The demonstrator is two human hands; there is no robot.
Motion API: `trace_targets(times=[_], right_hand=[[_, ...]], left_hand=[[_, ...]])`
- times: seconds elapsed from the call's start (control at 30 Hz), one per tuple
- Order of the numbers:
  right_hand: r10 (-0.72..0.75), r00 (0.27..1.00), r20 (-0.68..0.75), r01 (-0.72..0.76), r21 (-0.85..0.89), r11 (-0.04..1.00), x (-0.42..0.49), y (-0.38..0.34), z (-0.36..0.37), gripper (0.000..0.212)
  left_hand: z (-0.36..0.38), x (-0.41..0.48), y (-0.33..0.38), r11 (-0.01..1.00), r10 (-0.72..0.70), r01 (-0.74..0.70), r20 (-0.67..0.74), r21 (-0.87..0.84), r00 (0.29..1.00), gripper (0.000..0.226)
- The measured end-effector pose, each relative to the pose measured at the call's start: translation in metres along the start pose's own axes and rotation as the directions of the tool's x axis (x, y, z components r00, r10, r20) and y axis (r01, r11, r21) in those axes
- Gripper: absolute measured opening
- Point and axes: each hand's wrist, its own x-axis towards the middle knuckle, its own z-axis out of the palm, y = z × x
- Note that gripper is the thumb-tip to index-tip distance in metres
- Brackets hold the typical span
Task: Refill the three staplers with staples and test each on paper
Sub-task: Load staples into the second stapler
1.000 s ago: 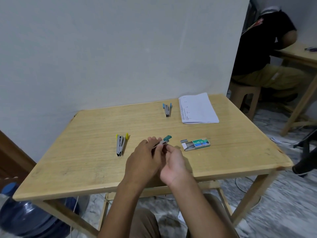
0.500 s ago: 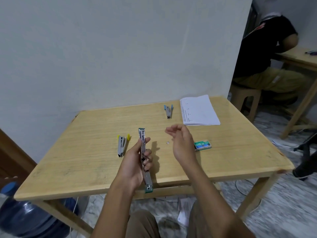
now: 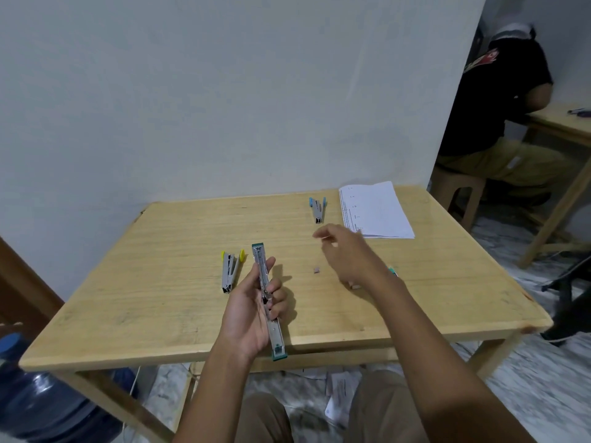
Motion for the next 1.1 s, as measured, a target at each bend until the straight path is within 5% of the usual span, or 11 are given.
trace_targets(times=[0.1, 0.3, 0.73, 1.1], right_hand=[[0.086, 0.992, -0.095, -0.091, -0.053, 0.994, -0.001, 0.006, -0.034, 0.017], [0.274, 0.955, 0.111, -0.216, -0.372, 0.903, -0.001, 0.011, -0.051, 0.009], [0.308, 0.938, 0.156, -0.225, -0.402, 0.887, 0.011, 0.005, -0.030, 0.015], [-0.029, 0.998, 0.054, 0.019, 0.174, 0.985, -0.012, -0.023, -0.019, 0.008]], left_hand=[[0.000, 0.001, 0.000, 1.000, -0.009, 0.009, 0.005, 0.002, 1.000, 0.024], [0.003, 0.001, 0.000, 1.000, -0.028, 0.028, 0.010, -0.002, 1.000, 0.024], [0.000, 0.003, 0.000, 1.000, -0.031, 0.031, 0.012, 0.002, 0.999, 0.024], [0.003, 0.001, 0.000, 0.999, -0.046, 0.045, 0.021, 0.010, 0.999, 0.024]])
